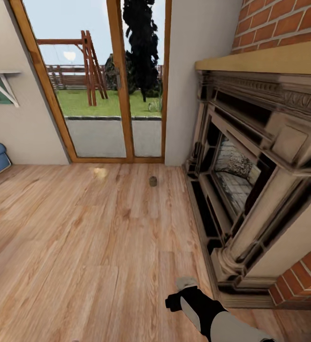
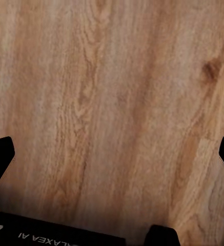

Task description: Place each of the two pumpkins and all three candles from the living room inside a cabinet in the living room (use any cabinet), then make sure every cabinet is closed, and position the cauldron so it is next to a table in the living room.

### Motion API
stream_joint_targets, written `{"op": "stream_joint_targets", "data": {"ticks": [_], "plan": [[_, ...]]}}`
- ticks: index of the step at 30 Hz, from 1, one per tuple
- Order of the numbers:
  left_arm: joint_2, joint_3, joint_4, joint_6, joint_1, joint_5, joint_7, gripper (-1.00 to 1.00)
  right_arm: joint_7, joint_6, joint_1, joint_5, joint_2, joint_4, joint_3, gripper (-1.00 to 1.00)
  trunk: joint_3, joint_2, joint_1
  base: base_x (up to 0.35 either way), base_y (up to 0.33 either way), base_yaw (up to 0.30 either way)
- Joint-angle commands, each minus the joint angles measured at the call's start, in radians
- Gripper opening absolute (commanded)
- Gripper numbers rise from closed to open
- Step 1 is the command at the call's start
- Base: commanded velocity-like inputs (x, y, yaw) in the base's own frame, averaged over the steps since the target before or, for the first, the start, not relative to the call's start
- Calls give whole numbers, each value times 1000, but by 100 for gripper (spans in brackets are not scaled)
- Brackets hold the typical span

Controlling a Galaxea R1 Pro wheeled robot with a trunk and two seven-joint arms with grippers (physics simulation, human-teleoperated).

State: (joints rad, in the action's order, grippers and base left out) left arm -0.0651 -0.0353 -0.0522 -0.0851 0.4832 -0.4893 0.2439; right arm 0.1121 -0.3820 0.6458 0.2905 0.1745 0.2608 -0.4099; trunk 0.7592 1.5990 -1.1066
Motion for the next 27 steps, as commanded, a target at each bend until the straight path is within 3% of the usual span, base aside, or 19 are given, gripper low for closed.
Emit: {"op": "stream_joint_targets", "data": {"ticks": [1,14,15,16,18,27], "plan": [[0,0,0,0,0,0,0,100,-2,0,0,1,0,-1,0,100,0,0,0,328,0,22],[-1,-1,0,1,0,1,0,100,-3,72,0,1,0,-26,1,100,0,0,0,328,0,4],[-1,-1,0,1,0,2,0,100,-3,101,0,0,0,-38,1,100,0,0,0,328,0,0],[-1,-2,0,1,0,2,0,100,-1,197,0,0,0,-71,1,100,0,0,0,328,0,0],[0,-2,0,1,0,2,0,100,4,260,0,-2,0,-106,1,100,0,0,0,328,0,0],[-1,-2,0,1,0,2,0,100,9,439,0,-8,0,-199,0,100,0,0,0,328,0,0]]}}
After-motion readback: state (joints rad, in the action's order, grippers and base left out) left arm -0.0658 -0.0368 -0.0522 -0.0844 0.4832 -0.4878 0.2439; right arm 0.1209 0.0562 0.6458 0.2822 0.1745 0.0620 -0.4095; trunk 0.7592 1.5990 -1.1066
